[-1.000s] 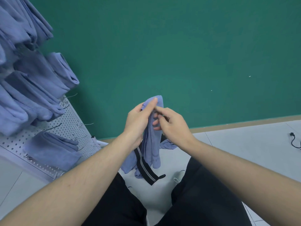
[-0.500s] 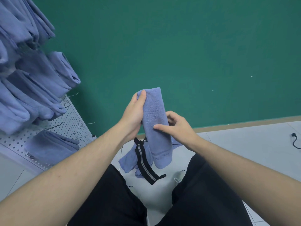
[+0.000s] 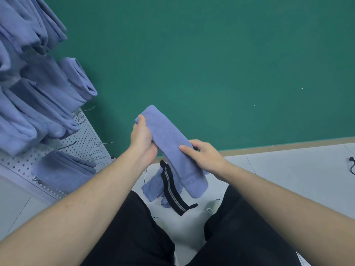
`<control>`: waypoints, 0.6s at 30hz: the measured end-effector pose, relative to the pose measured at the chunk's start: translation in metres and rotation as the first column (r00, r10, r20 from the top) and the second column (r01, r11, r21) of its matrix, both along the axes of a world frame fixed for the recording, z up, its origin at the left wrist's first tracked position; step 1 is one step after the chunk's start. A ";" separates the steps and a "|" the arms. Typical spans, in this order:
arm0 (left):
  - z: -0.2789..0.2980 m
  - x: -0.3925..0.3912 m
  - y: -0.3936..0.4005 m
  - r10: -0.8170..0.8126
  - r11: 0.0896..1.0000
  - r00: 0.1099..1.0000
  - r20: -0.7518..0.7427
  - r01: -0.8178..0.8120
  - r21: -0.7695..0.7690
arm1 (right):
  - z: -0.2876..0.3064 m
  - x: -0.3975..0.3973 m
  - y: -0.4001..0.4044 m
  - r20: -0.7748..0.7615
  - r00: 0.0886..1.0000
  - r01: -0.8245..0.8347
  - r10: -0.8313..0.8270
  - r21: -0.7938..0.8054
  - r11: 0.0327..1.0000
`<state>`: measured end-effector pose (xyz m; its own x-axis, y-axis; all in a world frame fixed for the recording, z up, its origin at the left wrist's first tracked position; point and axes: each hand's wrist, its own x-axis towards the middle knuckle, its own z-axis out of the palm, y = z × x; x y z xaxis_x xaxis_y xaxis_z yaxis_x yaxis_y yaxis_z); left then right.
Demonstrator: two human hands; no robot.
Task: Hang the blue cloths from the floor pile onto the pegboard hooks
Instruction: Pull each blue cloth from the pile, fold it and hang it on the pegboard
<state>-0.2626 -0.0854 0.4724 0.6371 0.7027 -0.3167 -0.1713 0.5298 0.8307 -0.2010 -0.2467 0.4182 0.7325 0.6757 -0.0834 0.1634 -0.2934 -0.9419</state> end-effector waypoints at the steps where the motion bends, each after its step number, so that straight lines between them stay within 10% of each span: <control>1: -0.002 0.000 0.002 0.006 1.000 1.000 0.003 -0.006 -0.005 | -0.001 0.001 0.002 0.015 1.000 0.005 -0.005 -0.013 1.000; 14: -0.052 -0.045 0.054 -0.108 0.993 0.991 -0.074 0.104 -0.062 | 0.035 0.034 0.028 0.005 0.983 -0.179 0.183 -0.176 0.968; 18: -0.066 -0.051 0.073 -0.149 0.941 0.929 -0.340 0.238 0.239 | 0.052 0.043 0.040 -0.007 0.944 -0.327 0.330 -0.156 0.932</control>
